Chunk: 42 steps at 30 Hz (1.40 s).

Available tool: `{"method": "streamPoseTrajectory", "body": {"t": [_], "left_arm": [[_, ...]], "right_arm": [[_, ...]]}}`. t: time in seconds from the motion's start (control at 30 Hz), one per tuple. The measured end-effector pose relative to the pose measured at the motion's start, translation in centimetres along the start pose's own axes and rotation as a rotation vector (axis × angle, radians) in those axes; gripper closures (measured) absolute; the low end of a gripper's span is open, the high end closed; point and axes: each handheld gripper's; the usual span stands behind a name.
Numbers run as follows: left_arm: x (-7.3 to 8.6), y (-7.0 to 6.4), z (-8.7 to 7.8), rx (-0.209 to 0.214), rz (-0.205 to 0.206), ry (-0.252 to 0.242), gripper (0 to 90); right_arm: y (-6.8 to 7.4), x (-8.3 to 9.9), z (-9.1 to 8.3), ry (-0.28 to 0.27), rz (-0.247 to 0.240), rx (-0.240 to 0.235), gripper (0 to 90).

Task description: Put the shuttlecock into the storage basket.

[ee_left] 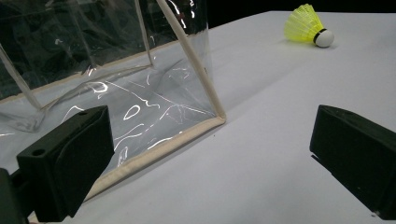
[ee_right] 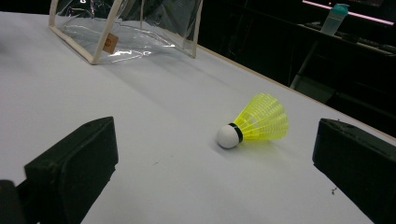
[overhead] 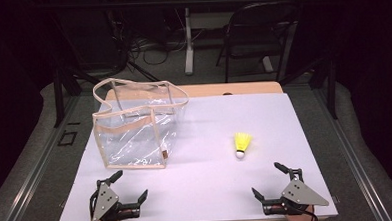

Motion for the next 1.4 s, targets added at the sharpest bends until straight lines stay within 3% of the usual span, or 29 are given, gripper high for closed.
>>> {"method": "streamPoseTrajectory", "body": {"t": [0.93, 1.4], "left_arm": [[0.1, 0.0, 0.0, -0.011, -0.007, 0.016, 0.0], [0.2, 0.0, 0.0, -0.007, -0.009, 0.018, 0.0]], "right_arm": [[-0.1, 0.0, 0.5, 0.018, 0.013, -0.013, 0.0], [0.2, -0.9, 1.4, 0.061, -0.004, -0.04, 0.0]]}}
Point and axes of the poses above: each handheld gripper's, and its own axes: z roughly forward along the jaws, x roughly out of its underside, y roughly to its left, and after that the axes turned 12 degrees about y, right-handed
